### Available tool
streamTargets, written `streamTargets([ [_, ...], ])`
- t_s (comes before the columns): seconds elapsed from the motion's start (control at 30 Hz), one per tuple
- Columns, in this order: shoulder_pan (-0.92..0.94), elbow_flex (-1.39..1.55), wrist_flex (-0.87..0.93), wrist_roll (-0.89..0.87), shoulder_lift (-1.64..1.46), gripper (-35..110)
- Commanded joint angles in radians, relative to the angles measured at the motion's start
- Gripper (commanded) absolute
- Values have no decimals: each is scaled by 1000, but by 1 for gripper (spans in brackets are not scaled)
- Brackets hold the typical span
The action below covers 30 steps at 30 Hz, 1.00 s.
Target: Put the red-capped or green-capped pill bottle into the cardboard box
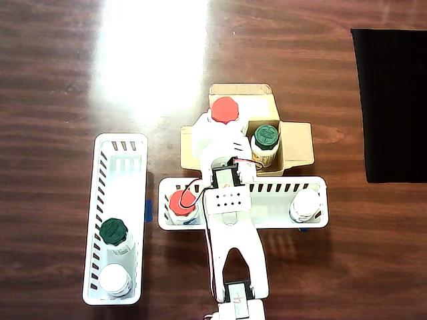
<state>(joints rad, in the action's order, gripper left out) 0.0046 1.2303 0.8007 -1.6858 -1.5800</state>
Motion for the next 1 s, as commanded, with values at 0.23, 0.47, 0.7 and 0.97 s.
streamTargets([
  [0.23,29,175,-190,-8,-55,-1],
  [0.47,61,282,-334,-37,-20,-1],
  [0.7,52,448,-477,-41,-44,-1],
  [0.97,35,614,-489,-32,-160,1],
])
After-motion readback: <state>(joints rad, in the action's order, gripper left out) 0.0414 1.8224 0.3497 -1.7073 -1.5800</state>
